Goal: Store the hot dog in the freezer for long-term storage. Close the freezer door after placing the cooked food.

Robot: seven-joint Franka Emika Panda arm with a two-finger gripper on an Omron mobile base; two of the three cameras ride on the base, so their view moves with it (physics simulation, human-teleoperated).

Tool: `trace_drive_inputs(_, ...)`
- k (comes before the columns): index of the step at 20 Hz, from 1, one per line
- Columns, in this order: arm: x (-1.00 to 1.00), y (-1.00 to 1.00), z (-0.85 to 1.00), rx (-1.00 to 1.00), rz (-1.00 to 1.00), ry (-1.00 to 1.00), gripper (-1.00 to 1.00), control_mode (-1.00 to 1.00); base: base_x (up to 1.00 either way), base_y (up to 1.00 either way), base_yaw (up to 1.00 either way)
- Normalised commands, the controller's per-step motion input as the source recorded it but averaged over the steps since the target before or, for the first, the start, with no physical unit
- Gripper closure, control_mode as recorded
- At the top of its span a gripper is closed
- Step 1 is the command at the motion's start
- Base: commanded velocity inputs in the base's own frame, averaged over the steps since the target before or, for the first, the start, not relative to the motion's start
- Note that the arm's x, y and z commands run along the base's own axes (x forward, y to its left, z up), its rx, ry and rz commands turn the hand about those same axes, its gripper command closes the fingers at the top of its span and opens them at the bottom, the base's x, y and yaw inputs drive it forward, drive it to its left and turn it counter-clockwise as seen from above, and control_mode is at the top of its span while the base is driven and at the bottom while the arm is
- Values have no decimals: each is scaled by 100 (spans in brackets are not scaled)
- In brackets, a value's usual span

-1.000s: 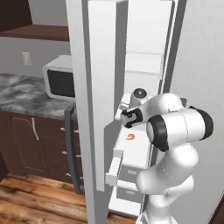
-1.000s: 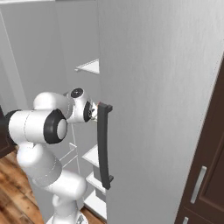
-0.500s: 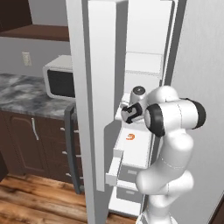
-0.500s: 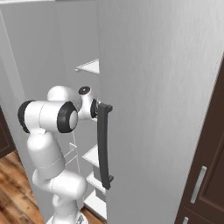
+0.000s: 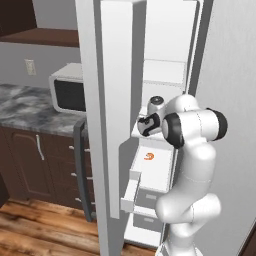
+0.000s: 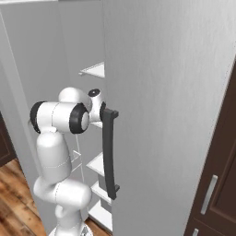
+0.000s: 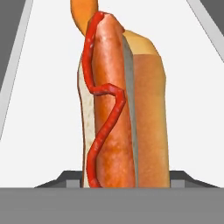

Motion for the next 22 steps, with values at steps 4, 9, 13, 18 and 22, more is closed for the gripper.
trace_drive_inputs(4,3,-1,-1,0,0,0,100,-100,0,0,0)
trace_drive_inputs(9,8,0,-6,0,0,0,-100,-100,0,0,0)
trace_drive_inputs(13,17,-4,0,0,2,0,-100,-100,0,0,0)
trace_drive_inputs(18,16,-8,0,0,4,0,-100,-100,0,0,0)
trace_drive_inputs(22,6,-1,0,0,1,1,-100,-100,0,0,0)
